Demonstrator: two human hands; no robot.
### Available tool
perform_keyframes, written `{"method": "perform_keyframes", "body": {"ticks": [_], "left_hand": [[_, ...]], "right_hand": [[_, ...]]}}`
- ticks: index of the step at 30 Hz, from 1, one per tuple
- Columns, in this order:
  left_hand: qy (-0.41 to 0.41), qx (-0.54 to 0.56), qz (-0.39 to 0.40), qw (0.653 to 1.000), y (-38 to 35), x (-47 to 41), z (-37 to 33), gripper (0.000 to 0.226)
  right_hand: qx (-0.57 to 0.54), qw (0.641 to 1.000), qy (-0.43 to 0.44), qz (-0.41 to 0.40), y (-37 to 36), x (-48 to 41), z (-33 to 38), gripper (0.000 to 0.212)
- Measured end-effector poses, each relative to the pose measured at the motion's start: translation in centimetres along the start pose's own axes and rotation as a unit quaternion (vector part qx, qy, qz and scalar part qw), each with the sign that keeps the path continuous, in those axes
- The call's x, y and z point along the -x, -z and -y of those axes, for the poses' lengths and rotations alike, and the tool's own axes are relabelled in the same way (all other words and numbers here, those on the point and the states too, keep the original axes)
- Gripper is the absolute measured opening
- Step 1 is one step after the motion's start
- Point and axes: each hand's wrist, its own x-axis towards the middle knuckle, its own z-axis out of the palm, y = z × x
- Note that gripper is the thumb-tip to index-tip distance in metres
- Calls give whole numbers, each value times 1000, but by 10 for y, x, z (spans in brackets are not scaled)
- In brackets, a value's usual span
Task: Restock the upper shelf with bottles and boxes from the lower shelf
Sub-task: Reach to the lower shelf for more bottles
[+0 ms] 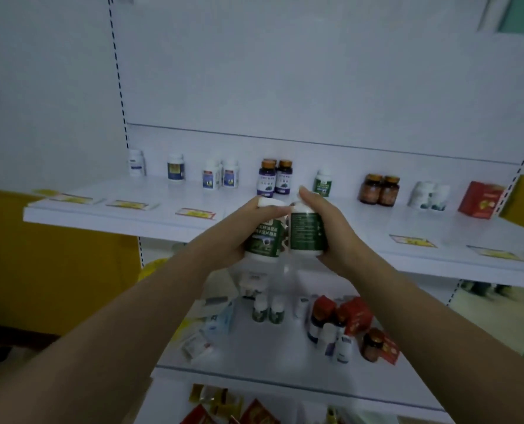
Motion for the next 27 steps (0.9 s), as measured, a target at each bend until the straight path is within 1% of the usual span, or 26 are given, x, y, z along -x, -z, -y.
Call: {"method": "perform_keyframes", "body": {"ticks": [2, 4, 6, 9, 12, 15, 18, 19, 20, 21, 22, 23, 24, 25, 26, 27], "left_hand": [[-14, 19, -1, 1000, 0, 0, -17, 31], [-8, 42, 1, 999, 2, -3, -28, 32], [-4, 53, 4, 999, 5, -5, -35, 29], [-19, 54, -12, 998, 7, -11, -42, 16], [-32, 48, -18, 998, 6, -19, -46, 13], [-35, 37, -27, 998, 3, -30, -47, 18], [-34, 35, -32, 998, -1, -44, -50, 39], [-33, 33, -38, 998, -3, -49, -51, 41], [-32, 30, -46, 998, -5, -56, -51, 40], [-33, 25, -52, 998, -7, -63, -51, 36], [-35, 20, -53, 998, -9, -71, -51, 30], [-38, 14, -53, 998, -13, -79, -50, 21], [-41, 5, -52, 998, -16, -88, -49, 15], [-44, -6, -55, 997, -19, -97, -48, 14], [-46, -21, -60, 997, -22, -107, -46, 18], [-46, -39, -66, 996, -26, -118, -44, 26]], "right_hand": [[-37, 999, 14, 9, -3, 1, 21, 31], [-52, 998, 23, 13, -4, 2, 35, 30], [-43, 998, 36, 7, -3, 1, 43, 27], [-15, 998, 60, -14, 2, -3, 48, 16], [11, 997, 67, -19, 9, -9, 49, 14], [34, 997, 64, -36, 15, -14, 47, 19], [60, 994, 60, -64, 25, -20, 47, 21], [73, 993, 59, -79, 31, -23, 48, 23], [83, 990, 58, -96, 37, -25, 49, 28], [91, 988, 52, -117, 44, -27, 51, 38], [104, 984, 43, -140, 51, -29, 54, 50], [120, 979, 36, -158, 59, -30, 57, 56], [134, 975, 33, -172, 69, -33, 59, 55], [145, 972, 33, -183, 78, -36, 60, 46], [154, 968, 35, -194, 87, -39, 62, 36], [165, 964, 32, -206, 96, -43, 64, 31]]}}
